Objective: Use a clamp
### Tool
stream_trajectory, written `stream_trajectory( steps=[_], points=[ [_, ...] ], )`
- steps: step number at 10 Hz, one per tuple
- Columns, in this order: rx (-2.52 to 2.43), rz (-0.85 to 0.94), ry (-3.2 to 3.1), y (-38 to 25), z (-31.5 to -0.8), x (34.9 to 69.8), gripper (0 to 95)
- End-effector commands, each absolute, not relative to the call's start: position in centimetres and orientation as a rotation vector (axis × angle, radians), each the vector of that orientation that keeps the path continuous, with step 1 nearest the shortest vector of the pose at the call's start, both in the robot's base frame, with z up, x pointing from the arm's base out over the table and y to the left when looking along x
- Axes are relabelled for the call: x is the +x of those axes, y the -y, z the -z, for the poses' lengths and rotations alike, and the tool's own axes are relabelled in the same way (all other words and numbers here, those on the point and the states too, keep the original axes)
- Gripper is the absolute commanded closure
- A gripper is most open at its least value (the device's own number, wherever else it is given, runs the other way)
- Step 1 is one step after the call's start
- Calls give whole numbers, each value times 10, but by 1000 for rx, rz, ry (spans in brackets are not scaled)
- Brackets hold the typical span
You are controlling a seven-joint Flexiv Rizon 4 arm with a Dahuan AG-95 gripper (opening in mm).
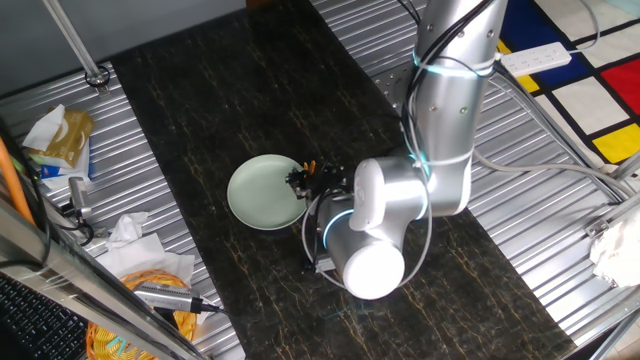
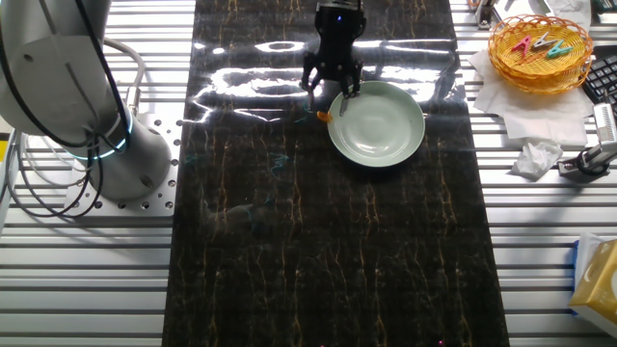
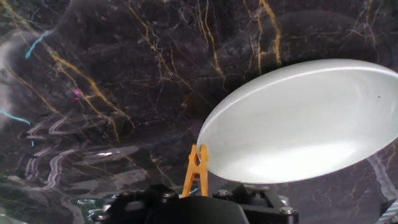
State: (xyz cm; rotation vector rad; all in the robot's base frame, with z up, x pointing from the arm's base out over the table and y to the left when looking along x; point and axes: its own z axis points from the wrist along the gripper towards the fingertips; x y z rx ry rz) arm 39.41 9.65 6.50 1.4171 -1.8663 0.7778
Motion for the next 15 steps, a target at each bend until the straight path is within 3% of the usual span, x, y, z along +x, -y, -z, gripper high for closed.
stream_trajectory(
  steps=[1,9,10,11,12,13,15],
  points=[
    [1416,-777,1879,-96,-70,392,190],
    [1304,-726,2186,-94,-83,388,190],
    [1289,-722,2215,-94,-85,387,380],
    [1261,-711,2265,-94,-88,386,380],
    [1228,-693,2325,-93,-92,385,570],
    [1204,-676,2366,-93,-95,383,570],
    [1152,-651,2446,-92,-103,380,950]
  ],
)
